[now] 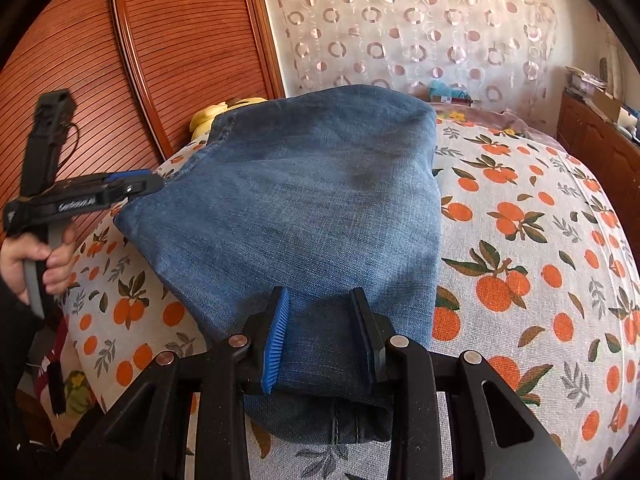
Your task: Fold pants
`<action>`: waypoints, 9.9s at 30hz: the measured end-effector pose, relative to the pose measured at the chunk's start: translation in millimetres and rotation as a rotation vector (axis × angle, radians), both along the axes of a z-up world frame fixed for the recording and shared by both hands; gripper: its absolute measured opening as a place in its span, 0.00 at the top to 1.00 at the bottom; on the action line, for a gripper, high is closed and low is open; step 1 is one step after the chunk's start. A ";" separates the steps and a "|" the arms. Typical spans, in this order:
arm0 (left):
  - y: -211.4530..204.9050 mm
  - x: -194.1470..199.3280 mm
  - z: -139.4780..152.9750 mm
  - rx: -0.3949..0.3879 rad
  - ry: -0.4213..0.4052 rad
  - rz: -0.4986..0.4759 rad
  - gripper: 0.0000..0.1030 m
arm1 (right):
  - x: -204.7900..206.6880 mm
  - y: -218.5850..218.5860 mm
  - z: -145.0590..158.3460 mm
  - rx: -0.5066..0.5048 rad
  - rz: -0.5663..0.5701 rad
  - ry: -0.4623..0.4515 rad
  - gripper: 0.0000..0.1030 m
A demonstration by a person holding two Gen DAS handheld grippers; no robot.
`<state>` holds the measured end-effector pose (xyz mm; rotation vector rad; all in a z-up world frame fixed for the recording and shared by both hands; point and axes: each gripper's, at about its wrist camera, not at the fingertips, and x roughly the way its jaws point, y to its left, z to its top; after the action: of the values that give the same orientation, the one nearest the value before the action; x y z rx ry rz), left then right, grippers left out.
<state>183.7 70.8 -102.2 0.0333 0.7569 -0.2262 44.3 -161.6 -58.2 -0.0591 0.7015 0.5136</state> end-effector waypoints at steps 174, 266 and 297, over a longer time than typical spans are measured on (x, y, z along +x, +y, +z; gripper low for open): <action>10.2 -56.9 -7.0 -0.019 -0.041 0.086 0.49 | 7.1 71.4 31.3 0.045 0.161 -0.057 0.53; 49.5 -13.9 9.4 -0.073 0.037 0.108 0.48 | 110.0 135.0 6.8 -0.059 0.383 0.009 0.67; 49.4 11.1 -15.5 -0.219 0.131 0.048 0.45 | 286.7 144.2 -10.8 0.052 0.345 0.186 0.46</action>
<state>194.8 120.2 -117.6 -0.2087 0.8587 -0.2665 331.1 -17.4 -69.0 -0.0848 0.8653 0.8758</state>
